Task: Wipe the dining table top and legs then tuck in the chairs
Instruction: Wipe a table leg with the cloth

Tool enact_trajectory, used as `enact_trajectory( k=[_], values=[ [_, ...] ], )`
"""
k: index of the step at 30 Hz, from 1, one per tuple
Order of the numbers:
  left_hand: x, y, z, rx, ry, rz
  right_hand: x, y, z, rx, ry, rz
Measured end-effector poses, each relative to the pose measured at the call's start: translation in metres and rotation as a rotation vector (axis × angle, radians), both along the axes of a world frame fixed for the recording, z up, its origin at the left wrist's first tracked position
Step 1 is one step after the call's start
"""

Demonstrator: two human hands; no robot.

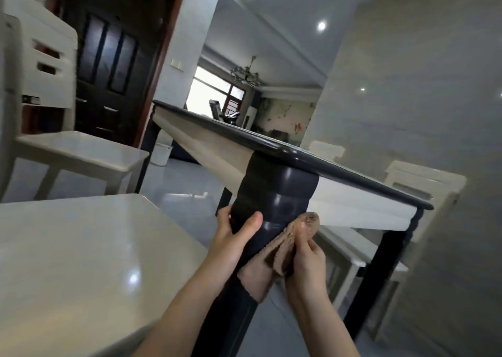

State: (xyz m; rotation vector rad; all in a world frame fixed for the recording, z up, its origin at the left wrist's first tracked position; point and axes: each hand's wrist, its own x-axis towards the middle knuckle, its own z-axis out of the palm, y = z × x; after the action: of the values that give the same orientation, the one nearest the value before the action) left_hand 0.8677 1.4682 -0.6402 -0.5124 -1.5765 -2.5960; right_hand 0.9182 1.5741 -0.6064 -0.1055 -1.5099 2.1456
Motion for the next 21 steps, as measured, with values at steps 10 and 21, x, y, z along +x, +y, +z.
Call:
enact_trajectory(
  k=[10, 21],
  values=[
    [-0.005, 0.004, 0.000, 0.012, -0.005, 0.051, -0.001, -0.038, -0.032, 0.695, 0.485, -0.525],
    [-0.004, 0.009, -0.003, 0.014, 0.075, 0.030, -0.009, 0.006, -0.086, 1.189, 0.567, -0.461]
  ],
)
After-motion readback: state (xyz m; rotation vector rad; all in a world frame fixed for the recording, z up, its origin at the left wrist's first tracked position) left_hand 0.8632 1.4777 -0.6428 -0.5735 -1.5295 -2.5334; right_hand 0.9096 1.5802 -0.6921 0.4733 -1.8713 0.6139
